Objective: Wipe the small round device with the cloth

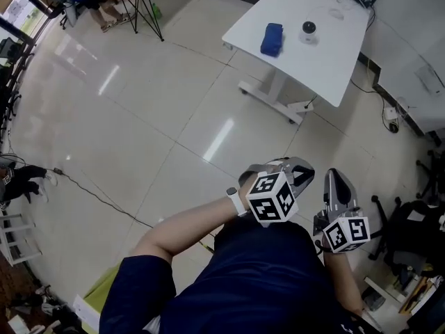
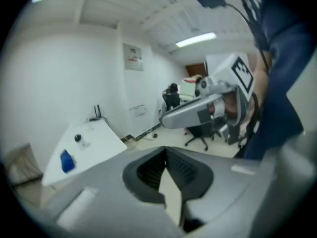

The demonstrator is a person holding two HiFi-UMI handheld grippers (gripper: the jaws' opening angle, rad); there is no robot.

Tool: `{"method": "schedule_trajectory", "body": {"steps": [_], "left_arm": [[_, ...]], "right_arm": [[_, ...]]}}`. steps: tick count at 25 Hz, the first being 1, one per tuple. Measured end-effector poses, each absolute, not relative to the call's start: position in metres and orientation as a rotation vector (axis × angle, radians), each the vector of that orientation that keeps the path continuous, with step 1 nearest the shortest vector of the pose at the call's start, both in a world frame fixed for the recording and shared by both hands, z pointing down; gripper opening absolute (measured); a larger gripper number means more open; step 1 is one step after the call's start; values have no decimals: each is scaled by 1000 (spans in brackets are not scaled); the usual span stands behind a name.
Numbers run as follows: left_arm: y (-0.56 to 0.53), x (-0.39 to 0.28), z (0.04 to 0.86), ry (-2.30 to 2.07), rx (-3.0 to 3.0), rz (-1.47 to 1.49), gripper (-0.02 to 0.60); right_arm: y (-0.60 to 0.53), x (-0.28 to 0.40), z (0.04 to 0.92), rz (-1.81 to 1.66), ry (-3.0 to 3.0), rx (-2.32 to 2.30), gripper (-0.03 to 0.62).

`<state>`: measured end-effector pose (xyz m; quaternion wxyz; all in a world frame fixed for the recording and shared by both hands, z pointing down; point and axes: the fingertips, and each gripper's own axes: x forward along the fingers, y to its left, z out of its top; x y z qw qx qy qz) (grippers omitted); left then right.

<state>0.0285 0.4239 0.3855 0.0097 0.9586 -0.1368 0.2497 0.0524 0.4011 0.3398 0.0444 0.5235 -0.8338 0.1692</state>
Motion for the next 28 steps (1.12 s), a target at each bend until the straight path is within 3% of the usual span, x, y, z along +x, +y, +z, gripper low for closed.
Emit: {"method": "schedule_trajectory", "body": {"steps": [4,8,19,21,25,28], "left_arm": [[397,8,385,-504,2670,364,2],[367,-13,382,-626,2495,195,2],[306,-27,387,-806,2481,263,3],[292,-21,393,-871,2630,462,2],[268,7,393,-945,3125,1309,3],[244,26,374,-904,3281,1745,3]], "right_arm": [[386,47,344,550,-2516,1597,12],[366,40,349,575,-2510,1576,12],[294,21,363,626,-2636,1436,12],[280,26,362,632,-2651,1419,12],[250,50,359,630,-2677,1399,12],[225,73,358,637,-2690,1402,11]]}}
